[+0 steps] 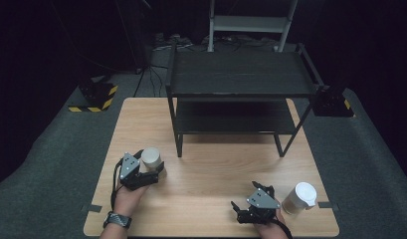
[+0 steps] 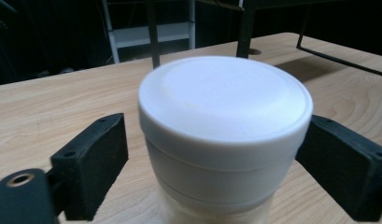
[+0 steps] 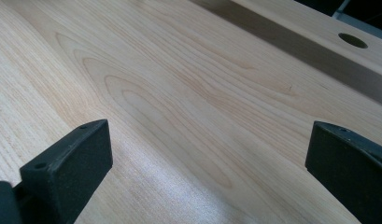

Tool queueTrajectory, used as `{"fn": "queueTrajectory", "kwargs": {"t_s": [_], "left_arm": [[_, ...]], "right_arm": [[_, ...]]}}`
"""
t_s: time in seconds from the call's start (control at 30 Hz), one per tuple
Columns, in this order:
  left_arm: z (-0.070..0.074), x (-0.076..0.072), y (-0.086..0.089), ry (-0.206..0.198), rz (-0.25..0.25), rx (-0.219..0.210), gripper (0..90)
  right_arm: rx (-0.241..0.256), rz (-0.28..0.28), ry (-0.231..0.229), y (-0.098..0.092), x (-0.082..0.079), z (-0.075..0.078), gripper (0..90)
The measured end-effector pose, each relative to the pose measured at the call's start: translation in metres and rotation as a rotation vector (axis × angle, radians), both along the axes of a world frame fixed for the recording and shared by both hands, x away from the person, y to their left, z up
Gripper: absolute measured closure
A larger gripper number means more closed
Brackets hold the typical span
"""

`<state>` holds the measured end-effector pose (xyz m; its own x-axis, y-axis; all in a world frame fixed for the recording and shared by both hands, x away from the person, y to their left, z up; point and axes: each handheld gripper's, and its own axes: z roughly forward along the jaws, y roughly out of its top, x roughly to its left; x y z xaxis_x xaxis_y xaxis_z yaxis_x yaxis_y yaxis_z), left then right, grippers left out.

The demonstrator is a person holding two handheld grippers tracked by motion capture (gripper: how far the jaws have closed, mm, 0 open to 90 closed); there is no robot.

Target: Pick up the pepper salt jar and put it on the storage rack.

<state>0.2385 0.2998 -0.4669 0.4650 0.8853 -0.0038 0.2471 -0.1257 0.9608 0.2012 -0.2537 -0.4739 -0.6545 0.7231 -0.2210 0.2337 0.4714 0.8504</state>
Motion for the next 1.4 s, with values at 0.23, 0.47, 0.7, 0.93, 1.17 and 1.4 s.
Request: {"fn": "queueTrajectory", "kwargs": {"t_s": [0.23,0.47,0.7,0.93,1.17,1.4], "left_arm": [[0.000,-0.001,0.002,0.000,0.010,-0.015,21.4],[-0.007,-0.003,0.006,-0.001,0.003,-0.045,27.8],[-0.006,-0.001,0.008,0.005,-0.014,-0.050,33.8],[-0.002,-0.001,0.005,0.019,-0.002,-0.046,34.2],[0.005,-0.003,0.005,0.013,-0.013,-0.073,34.2],[0.022,-0.010,-0.002,-0.025,-0.050,-0.069,34.2]], "right_arm": [[0.001,-0.002,0.002,0.000,0.000,0.000,0.0],[0.005,-0.003,0.006,-0.001,0.001,0.000,0.0],[0.004,-0.002,0.002,-0.001,0.000,0.000,0.0],[0.005,0.000,0.004,-0.001,0.001,0.000,0.0],[0.007,-0.001,0.005,-0.001,0.001,0.000,0.0],[0.005,-0.002,0.002,-0.001,0.000,0.000,0.0]]}}
